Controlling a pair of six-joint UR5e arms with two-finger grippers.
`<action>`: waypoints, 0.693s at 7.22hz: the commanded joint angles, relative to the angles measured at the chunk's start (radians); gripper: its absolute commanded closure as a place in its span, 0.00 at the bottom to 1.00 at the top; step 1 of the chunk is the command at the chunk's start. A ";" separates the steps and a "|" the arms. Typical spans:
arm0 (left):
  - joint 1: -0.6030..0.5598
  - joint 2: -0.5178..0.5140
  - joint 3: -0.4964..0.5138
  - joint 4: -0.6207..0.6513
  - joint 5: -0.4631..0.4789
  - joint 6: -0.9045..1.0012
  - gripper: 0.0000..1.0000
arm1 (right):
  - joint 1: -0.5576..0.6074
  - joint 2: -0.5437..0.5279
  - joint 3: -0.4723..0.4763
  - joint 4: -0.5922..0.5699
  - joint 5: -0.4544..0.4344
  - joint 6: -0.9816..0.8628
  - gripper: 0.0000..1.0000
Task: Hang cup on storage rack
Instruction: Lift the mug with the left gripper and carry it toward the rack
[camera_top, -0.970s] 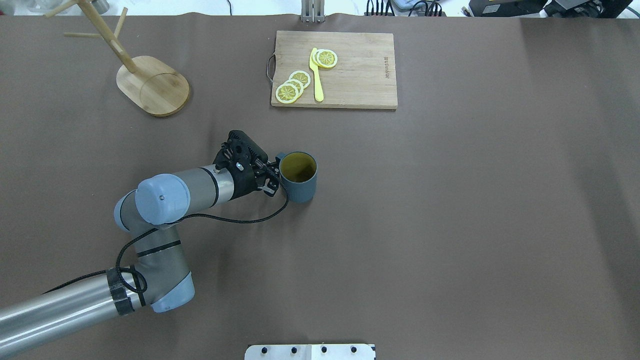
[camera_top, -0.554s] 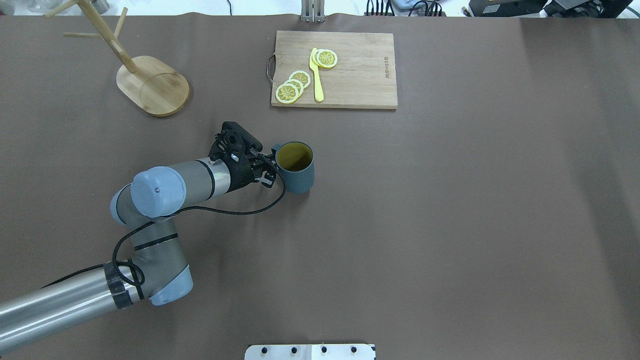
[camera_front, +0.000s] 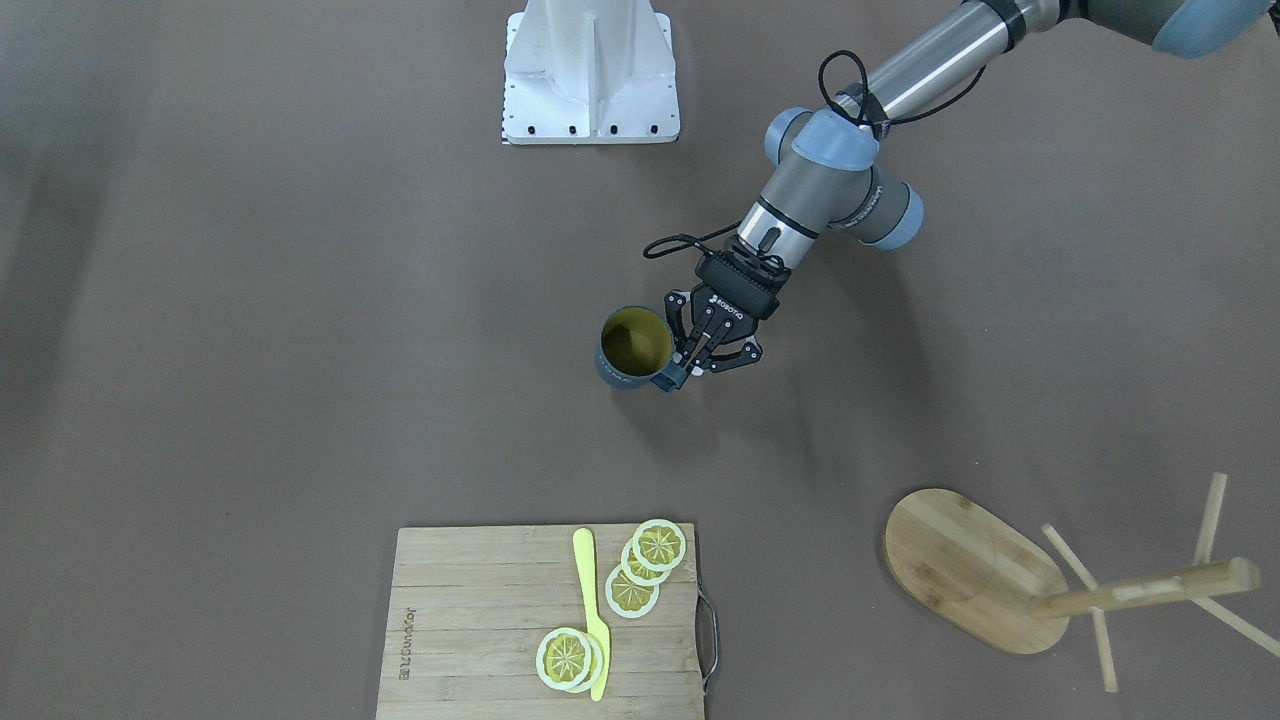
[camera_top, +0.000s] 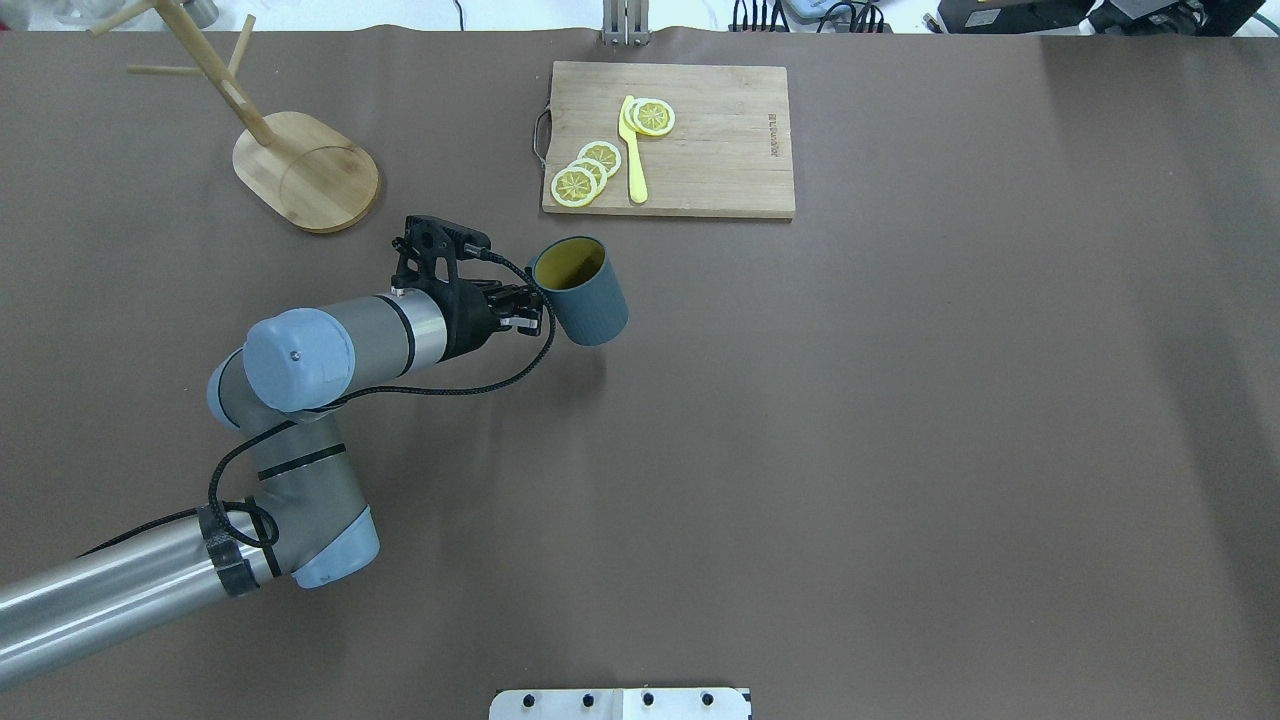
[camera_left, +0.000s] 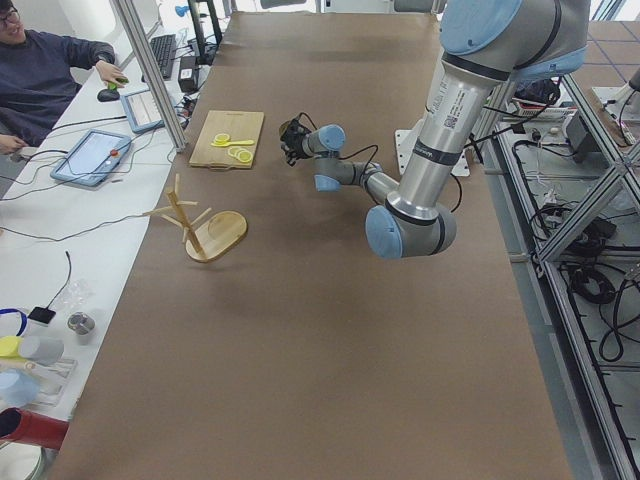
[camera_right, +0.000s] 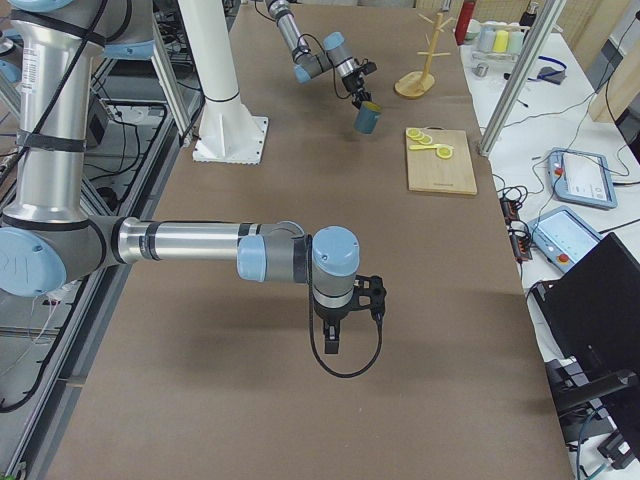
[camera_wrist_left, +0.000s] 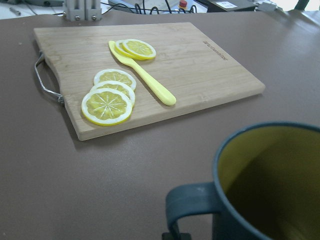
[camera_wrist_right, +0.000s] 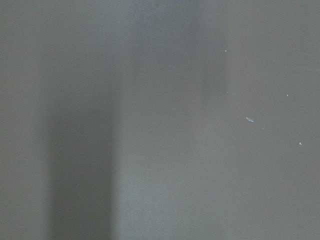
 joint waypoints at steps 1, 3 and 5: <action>-0.003 0.007 0.001 -0.096 -0.001 -0.262 1.00 | 0.000 -0.005 0.001 0.000 -0.003 -0.002 0.00; 0.000 0.001 0.002 -0.136 0.001 -0.642 1.00 | 0.000 -0.005 0.002 0.002 -0.003 -0.002 0.00; -0.048 -0.001 0.002 -0.212 0.001 -0.996 1.00 | 0.000 -0.003 0.002 0.002 -0.004 -0.002 0.00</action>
